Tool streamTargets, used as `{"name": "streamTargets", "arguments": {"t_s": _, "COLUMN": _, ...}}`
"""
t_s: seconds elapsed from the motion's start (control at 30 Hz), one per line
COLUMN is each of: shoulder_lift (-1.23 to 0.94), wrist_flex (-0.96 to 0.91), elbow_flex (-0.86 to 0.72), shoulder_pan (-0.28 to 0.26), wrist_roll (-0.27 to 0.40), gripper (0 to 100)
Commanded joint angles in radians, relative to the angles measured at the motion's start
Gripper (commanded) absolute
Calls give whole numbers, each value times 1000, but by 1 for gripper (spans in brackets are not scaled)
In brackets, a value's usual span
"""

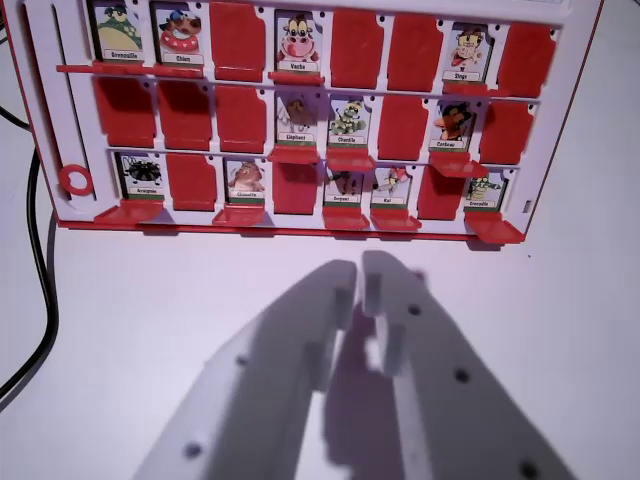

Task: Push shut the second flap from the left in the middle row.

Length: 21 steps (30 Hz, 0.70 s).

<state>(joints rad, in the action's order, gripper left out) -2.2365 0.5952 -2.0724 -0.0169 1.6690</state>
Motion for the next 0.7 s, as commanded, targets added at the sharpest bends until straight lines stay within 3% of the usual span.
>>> {"name": "streamTargets", "arguments": {"t_s": 0.0, "shoulder_lift": -75, "wrist_flex": 8, "elbow_flex": 110, "shoulder_pan": -2, "wrist_roll": 0, "gripper": 0}}
{"name": "streamTargets", "arguments": {"t_s": 0.67, "shoulder_lift": -66, "wrist_flex": -5, "elbow_flex": 147, "shoulder_pan": 20, "wrist_roll": 9, "gripper": 0}}
